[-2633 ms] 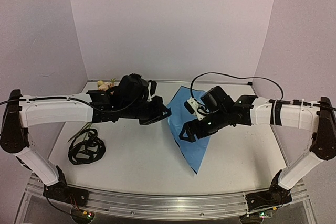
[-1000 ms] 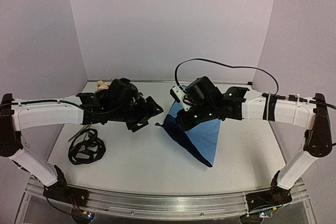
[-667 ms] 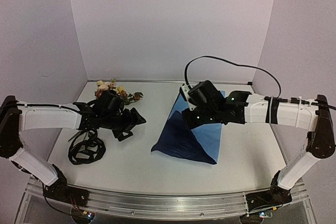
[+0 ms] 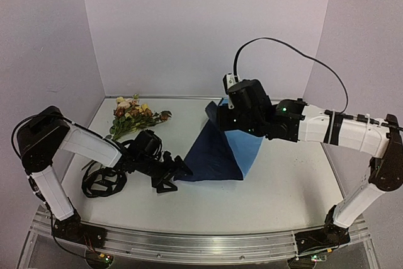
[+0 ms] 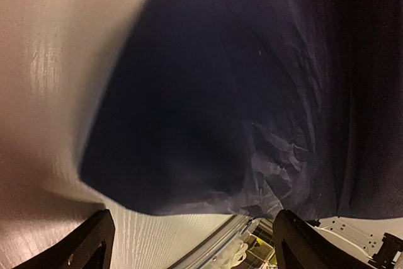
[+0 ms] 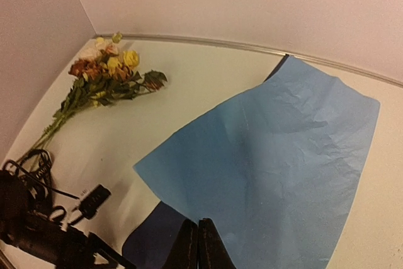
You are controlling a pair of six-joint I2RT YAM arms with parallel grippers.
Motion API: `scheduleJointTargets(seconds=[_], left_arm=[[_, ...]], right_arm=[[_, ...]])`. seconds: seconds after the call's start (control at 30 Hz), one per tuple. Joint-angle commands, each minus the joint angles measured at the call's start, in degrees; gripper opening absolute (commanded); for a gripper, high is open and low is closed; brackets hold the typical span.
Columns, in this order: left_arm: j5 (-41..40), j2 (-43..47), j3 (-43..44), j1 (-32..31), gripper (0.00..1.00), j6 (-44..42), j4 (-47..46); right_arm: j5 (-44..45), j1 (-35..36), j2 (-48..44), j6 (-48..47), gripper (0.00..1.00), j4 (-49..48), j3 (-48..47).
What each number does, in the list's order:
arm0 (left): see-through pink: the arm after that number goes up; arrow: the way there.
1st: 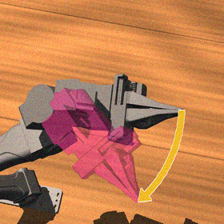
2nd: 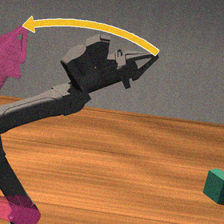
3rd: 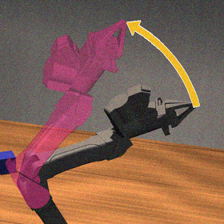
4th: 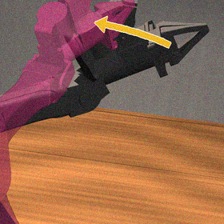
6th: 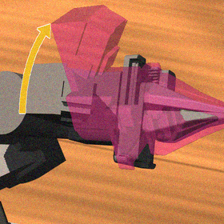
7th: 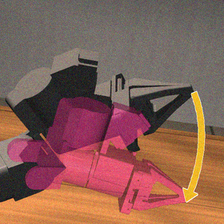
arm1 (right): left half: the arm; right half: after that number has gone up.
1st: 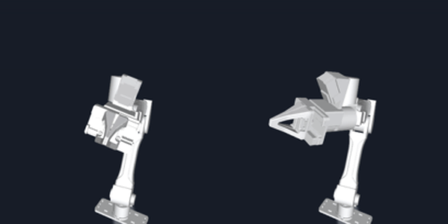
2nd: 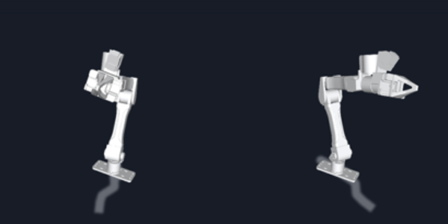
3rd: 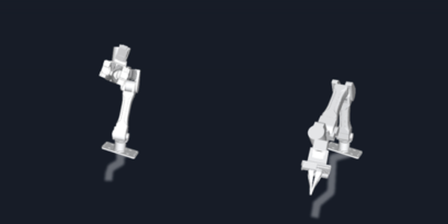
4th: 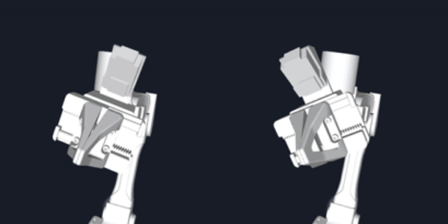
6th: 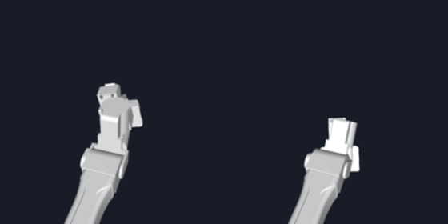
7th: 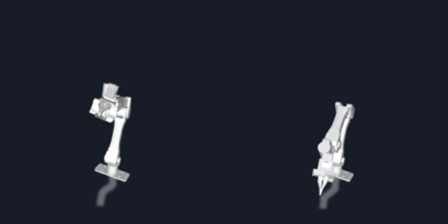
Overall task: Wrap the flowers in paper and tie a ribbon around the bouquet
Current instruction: Unfold the folded wrapping paper at the center of the board.
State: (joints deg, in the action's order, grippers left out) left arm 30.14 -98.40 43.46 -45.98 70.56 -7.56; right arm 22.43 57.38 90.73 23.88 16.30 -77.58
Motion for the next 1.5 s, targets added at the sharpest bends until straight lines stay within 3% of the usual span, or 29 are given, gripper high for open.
scheduleJointTargets(seconds=[0.0,0.2,0.3,0.6,0.7,0.8,0.87,1.03,1.1,1.27,1.47], left_arm=[[3.07,-2.95,0.66,0.43,0.89,4.48,-6.55],[-0.54,-2.75,-1.59,2.74,0.85,9.58,-11.76],[-5.84,-2.43,-1.67,3.6,0.77,10.14,-12.42],[-11.46,-8.92,3.2,3.7,0.18,7.89,-15.76],[-12.0,-9.04,5.27,3.44,0.03,5.27,-14.92],[-13.93,-7.43,8.34,2.97,0.0,0.51,-10.83],[-13.5,-6.91,10.7,2.58,0.05,-2.03,-8.03],[-7.46,-8.27,10.97,0.57,0.59,-1.75,-11.08],[-6.92,-8.44,10.4,-0.71,0.72,-0.75,-12.2],[-6.48,-7.09,4.57,-1.26,0.86,4.61,-19.24],[-7.48,-3.44,-1.46,-1.05,0.91,10.82,-22.06]], right_arm=[[2.41,0.6,2.02,0.62,0.0,-1.12,-4.97],[2.27,0.97,1.08,-0.13,0.0,-0.48,-5.16],[4.27,1.26,-2.52,-0.03,0.0,-0.48,-0.28],[11.5,1.73,-18.15,2.63,0.0,-0.42,18.81],[14.67,2.16,-22.53,3.26,0.0,0.71,23.99],[18.33,2.53,-25.97,3.31,0.0,1.83,27.7],[20.13,2.49,-27.62,3.43,0.0,1.79,29.37],[17.3,2.51,-25.21,2.37,0.0,1.27,24.02],[14.56,2.49,-21.81,2.71,0.0,1.18,19.59],[9.42,2.46,-12.53,5.96,0.0,1.07,7.54],[7.63,2.47,-3.61,5.79,0.0,0.65,-4.78]])
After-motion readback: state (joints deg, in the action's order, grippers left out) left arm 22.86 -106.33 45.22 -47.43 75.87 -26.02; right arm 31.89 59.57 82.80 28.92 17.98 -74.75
